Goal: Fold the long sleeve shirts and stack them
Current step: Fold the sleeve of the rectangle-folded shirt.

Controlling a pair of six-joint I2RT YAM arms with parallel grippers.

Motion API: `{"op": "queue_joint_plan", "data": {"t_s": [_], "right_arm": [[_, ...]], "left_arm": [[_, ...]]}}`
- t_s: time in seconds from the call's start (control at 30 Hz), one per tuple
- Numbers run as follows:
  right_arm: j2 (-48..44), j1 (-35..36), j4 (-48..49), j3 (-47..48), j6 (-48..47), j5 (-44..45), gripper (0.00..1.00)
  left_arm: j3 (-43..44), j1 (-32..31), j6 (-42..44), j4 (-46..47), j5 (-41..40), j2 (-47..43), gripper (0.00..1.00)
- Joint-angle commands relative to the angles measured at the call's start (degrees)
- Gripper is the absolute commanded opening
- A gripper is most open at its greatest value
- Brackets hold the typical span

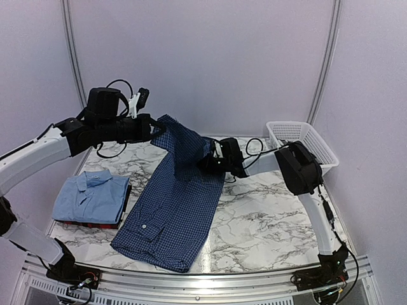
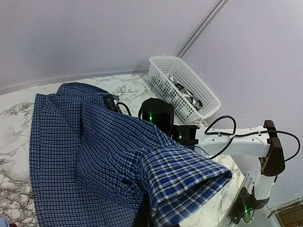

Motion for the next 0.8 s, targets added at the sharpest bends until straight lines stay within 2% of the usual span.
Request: {"op": "queue_joint_plan", "data": {"t_s": [0.0, 0.13, 0.27, 0.57, 0.77], "right_arm": [[-7.0, -2.0, 3.6, -5.0, -0.9, 1.3, 0.13], [-12.0, -3.0, 3.8, -9.3, -2.6, 2.2, 0.14], [-16.4, -3.9, -0.1, -11.5, -5.7, 5.0, 0.14], [-23.4, -4.2, -6.7, -15.8, -12.3, 8.3, 0.15], [-25.8, -4.2, -8.5, -18.4, -14.8, 8.6, 0.15]], "left_arm": [[-0.5, -0.6, 1.8, -0.7, 4.1, 1.5, 0.0], [1.6, -3.3, 6.6, -6.3, 5.0, 3.8, 0.0], [1.4, -6.2, 9.7, -11.3, 4.6, 6.2, 0.0], [-1.1, -12.9, 14.1, -20.8, -2.0, 9.9, 0.0], [1.1, -18.2, 16.4, -28.4, -5.7, 13.8, 0.0]]}}
